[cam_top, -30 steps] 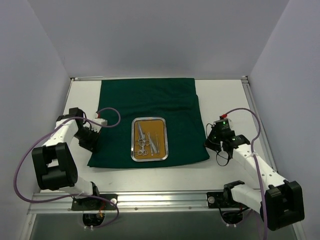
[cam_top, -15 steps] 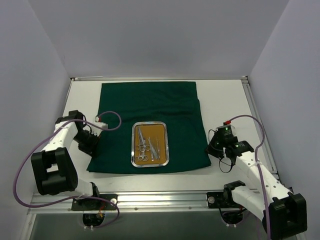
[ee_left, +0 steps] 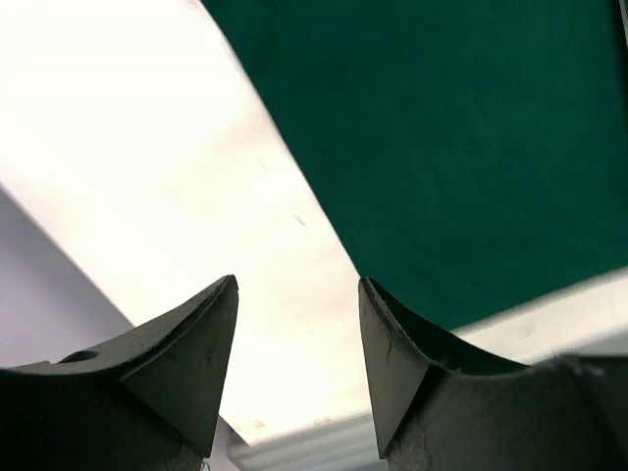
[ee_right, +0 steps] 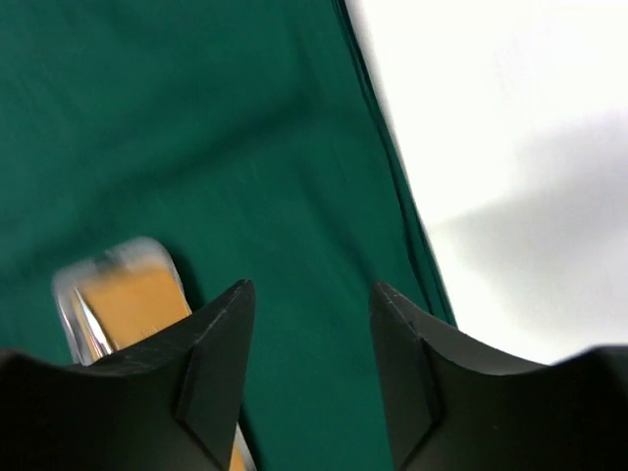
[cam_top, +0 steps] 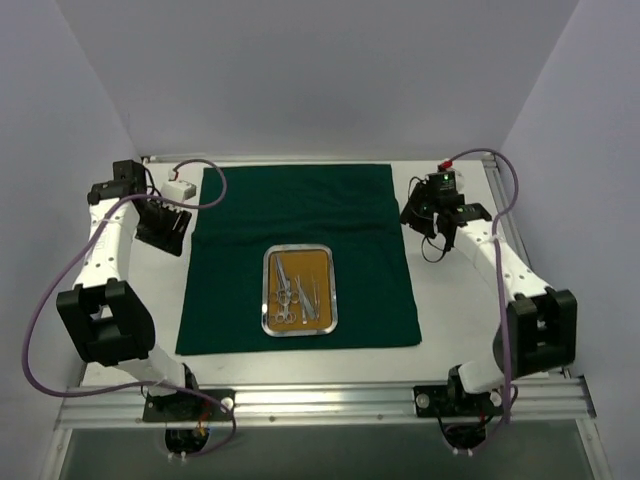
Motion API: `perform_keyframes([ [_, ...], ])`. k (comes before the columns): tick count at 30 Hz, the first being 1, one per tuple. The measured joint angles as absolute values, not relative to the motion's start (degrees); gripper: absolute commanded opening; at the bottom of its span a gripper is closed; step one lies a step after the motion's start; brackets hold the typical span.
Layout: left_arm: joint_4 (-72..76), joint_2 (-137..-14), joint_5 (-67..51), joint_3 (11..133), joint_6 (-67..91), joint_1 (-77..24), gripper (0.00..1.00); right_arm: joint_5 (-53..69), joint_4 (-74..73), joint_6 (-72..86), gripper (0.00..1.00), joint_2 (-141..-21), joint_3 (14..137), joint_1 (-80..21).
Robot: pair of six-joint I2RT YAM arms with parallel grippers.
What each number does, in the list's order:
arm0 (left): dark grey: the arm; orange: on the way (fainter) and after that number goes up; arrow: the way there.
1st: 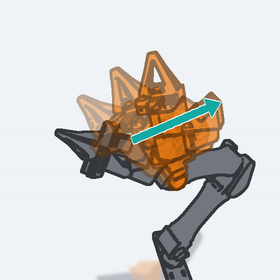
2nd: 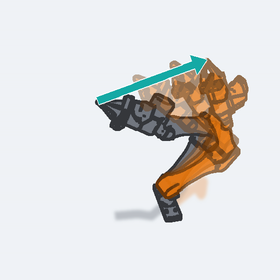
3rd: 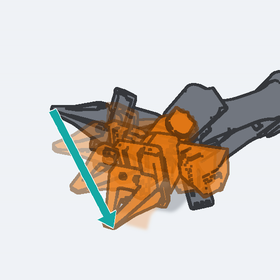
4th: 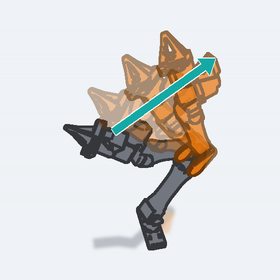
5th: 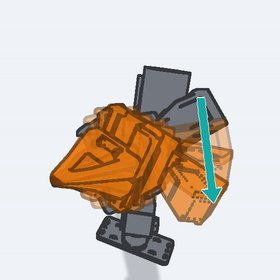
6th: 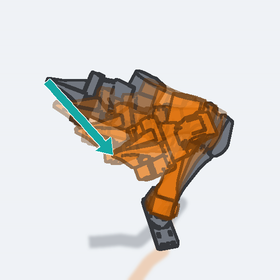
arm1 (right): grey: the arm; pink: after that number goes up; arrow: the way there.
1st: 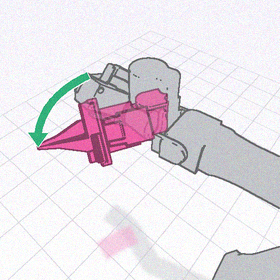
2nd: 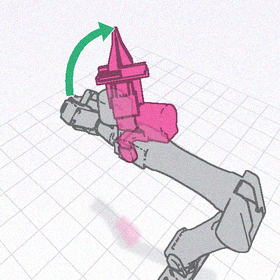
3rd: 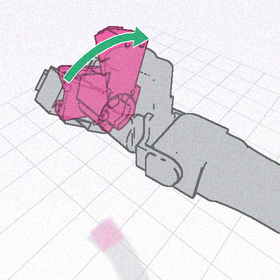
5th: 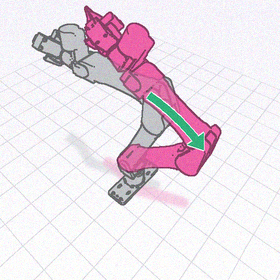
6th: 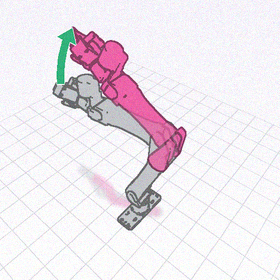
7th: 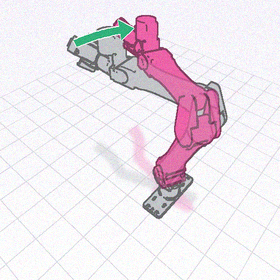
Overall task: Open and lay out the surgical kit
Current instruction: Move the surgical kit at the center of the board, then smooth out the surgical kit at the center of the board.
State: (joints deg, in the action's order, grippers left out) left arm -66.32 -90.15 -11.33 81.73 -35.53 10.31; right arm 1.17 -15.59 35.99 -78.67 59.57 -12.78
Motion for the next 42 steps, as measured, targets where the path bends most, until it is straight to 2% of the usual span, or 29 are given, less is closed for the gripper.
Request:
perform_keyframes([
  [3,-62.50,-97.91,-11.38,92.31,-30.92,9.69,0.63,3.27,-10.94,32.29,0.40,-94.08,74.15,-8.93],
  [6,-58.19,-106.80,-11.03,100.16,-26.13,8.38,0.66,4.21,-10.57,28.53,0.43,-110.00,89.17,-6.61],
  [12,-54.54,-126.61,-7.73,117.49,-18.76,4.36,0.79,5.50,-13.58,24.82,0.51,-135.55,116.11,-5.91],
  [13,-54.87,-130.17,-7.79,121.58,-17.78,4.01,0.83,5.72,-14.66,24.56,0.51,-138.98,119.98,-5.89],
  [19,-56.27,-149.34,-7.66,145.43,-11.77,4.67,0.87,10.68,-12.84,25.06,0.51,-151.28,134.13,-5.26],
  [23,-56.84,-154.63,-7.44,150.41,-9.28,5.13,0.87,13.93,-9.30,26.81,0.48,-153.69,135.81,-5.17],
  [26,-56.88,-155.52,-7.70,151.63,-8.21,4.80,0.72,15.05,-7.42,28.27,0.33,-154.50,135.90,-4.82],
  [27,-56.99,-155.81,-8.12,151.89,-7.81,4.62,0.62,15.31,-6.70,28.93,0.22,-154.74,135.90,-4.71],
  [28,-56.97,-156.16,-8.43,152.33,-7.57,4.47,0.45,15.53,-6.15,29.41,0.16,-155.09,135.90,-4.60],
  [29,-56.93,-156.48,-9.45,152.83,-7.05,4.34,0.37,16.14,-5.34,30.24,0.03,-155.48,135.90,-4.49],
  [30,-56.77,-156.59,-10.04,152.90,-7.01,4.27,0.26,16.16,-4.58,31.05,0.00,-155.85,135.90,-4.43],
  [31,-56.69,-156.68,-11.11,152.90,-6.63,4.21,0.05,16.53,-3.86,32.14,0.00,-156.22,135.90,-4.32],
  [32,-56.58,-156.81,-12.23,152.90,-6.31,4.19,0.03,17.10,-2.83,33.23,0.00,-156.51,135.90,-4.14],
  [42,-55.02,-157.10,-11.70,153.21,-3.60,4.49,0.02,17.56,5.45,42.72,0.00,-157.12,132.94,-2.90],
])
